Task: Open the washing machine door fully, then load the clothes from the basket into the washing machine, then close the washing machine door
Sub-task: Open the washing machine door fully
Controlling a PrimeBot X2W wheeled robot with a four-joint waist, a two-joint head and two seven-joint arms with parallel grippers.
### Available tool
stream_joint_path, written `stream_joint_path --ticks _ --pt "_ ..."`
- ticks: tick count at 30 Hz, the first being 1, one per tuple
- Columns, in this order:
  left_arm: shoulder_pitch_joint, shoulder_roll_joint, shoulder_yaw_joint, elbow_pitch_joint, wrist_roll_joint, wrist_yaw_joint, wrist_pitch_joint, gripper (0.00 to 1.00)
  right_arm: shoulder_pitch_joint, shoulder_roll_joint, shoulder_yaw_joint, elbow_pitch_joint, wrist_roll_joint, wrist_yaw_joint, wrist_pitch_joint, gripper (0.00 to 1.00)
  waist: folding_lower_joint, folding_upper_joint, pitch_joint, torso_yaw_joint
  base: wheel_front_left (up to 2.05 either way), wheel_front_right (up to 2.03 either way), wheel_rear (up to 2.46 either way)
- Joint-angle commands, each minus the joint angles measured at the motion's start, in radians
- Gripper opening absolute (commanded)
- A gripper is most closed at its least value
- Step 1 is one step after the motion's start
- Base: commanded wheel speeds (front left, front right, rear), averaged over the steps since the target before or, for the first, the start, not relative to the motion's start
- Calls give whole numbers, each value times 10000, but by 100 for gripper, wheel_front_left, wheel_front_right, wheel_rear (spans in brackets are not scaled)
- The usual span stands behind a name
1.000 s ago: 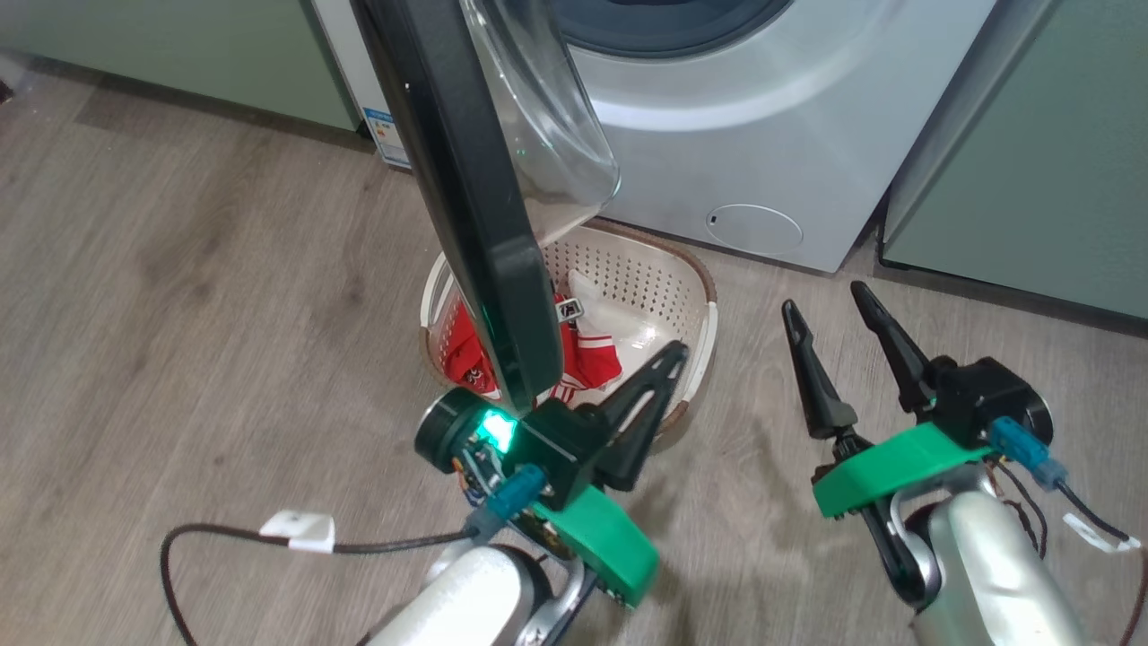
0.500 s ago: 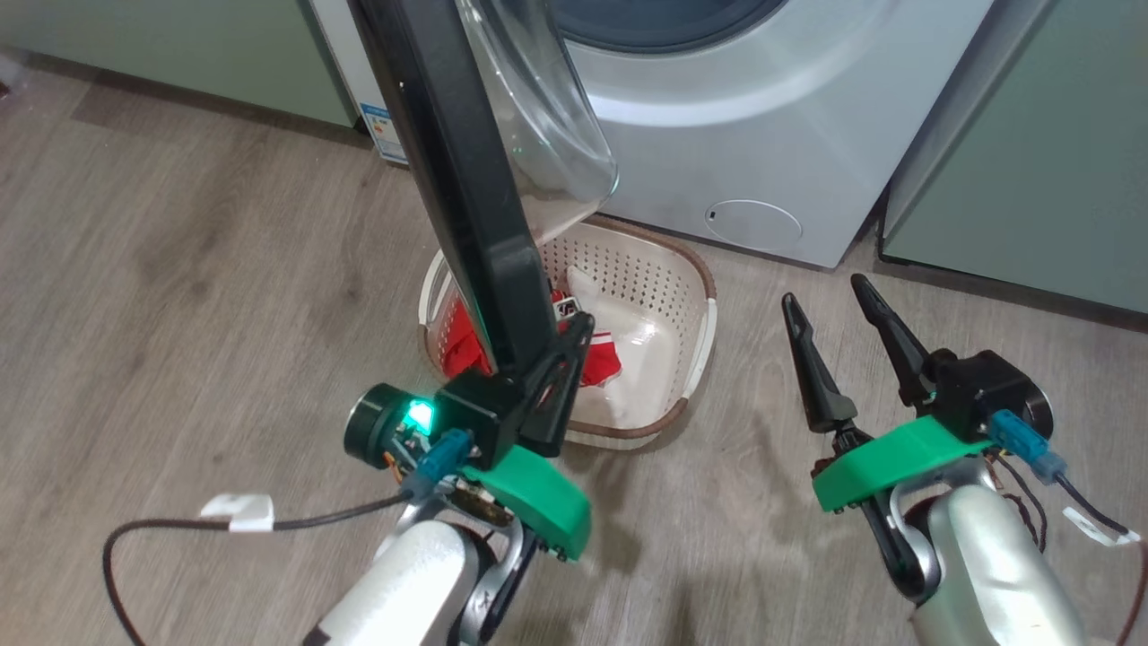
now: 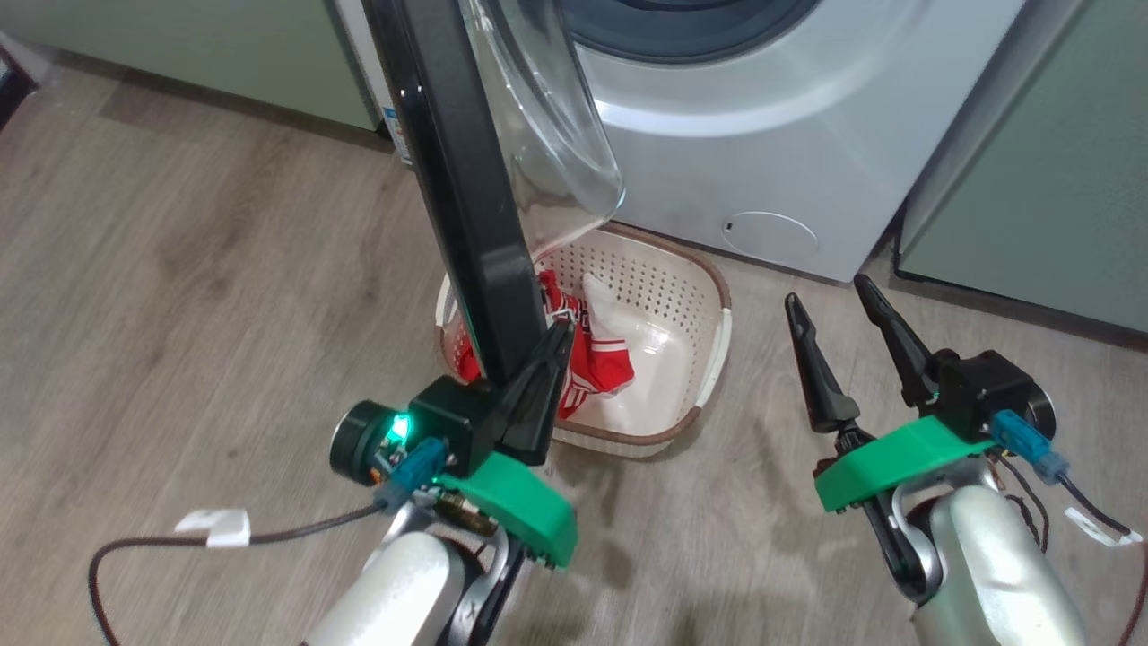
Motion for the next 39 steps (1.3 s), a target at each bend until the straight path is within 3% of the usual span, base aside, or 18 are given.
stream_joint_path --ticks 1,16,27,39 --pt "-33 254 470 -403 -95 100 -83 0 -218 110 225 -300 -87 0 -34 100 0 0 -50 119 0 0 0" --pt "633 795 1149 -522 -405 577 -221 0 -141 110 254 -398 -104 0 62 100 0 0 -135 685 0 0 0" --pt "766 1304 2627 4 -1032 1067 -720 0 -199 110 285 -484 -155 0 137 100 0 0 15 664 0 0 0" --pt "-145 1932 4350 1913 -1998 758 -1190 0 -511 -81 268 -754 -240 0 356 100 0 0 583 512 0 0 0"
